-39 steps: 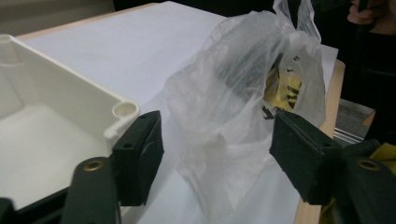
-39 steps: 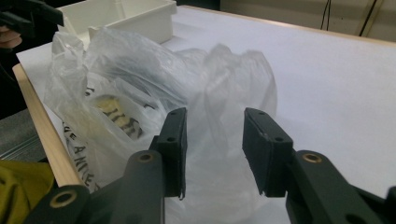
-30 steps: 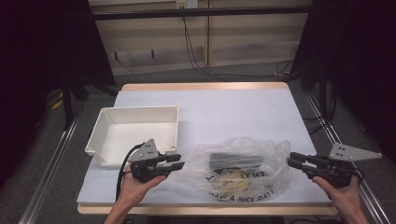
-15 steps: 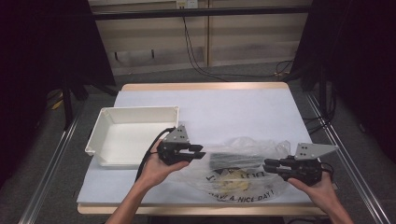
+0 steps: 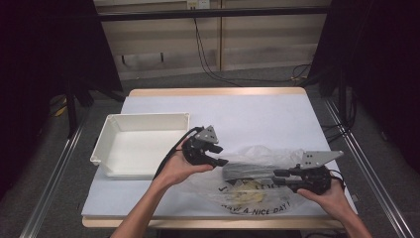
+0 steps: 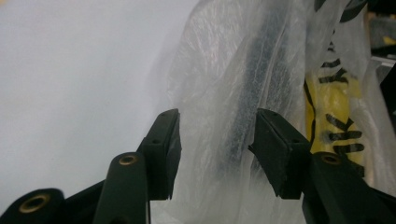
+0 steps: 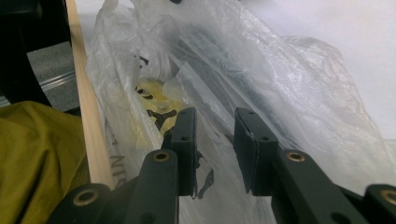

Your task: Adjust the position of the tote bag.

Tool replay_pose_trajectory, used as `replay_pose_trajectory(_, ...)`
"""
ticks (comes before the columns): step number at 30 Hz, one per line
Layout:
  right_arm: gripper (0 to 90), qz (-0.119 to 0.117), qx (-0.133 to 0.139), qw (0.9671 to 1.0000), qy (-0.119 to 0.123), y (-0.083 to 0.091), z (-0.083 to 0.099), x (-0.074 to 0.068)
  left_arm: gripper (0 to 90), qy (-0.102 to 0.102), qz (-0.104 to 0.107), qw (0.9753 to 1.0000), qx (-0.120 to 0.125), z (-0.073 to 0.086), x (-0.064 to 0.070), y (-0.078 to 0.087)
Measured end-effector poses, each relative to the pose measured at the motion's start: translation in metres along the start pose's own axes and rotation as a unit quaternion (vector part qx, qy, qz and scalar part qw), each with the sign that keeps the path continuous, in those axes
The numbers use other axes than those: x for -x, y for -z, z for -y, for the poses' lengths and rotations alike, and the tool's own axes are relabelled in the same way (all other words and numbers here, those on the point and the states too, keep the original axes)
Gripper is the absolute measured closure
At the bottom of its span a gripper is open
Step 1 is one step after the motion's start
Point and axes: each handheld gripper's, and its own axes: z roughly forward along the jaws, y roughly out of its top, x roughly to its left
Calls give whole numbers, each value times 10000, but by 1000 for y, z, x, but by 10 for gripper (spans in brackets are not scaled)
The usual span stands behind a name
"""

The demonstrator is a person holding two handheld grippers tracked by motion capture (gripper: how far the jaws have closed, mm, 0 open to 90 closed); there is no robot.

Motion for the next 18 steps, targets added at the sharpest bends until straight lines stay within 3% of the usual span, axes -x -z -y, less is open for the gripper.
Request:
replay_pose_trajectory(4,700,-52,-115,9999,73,-2,-2,0,513,-69,64,9997,-225,-3,-1,-11)
replay_pose_trajectory(5,699,-51,-163,9998,94,-3,-2,0,550,-116,111,9994,-307,-4,-1,-13)
replay_pose_trajectory(8,687,-45,-295,9995,108,-7,0,0,788,-191,115,9987,-463,-7,0,-19)
replay_pose_trajectory(10,694,-61,-339,9993,120,-9,2,1,878,-191,28,9984,-528,-11,0,-21)
replay_pose_trajectory(13,746,-98,-276,9995,93,-8,6,1,896,-141,-208,9972,-709,-16,-4,-27)
replay_pose_trajectory(18,788,-69,-260,9996,109,-3,9,-3,897,81,-225,9972,-713,-18,-16,-34)
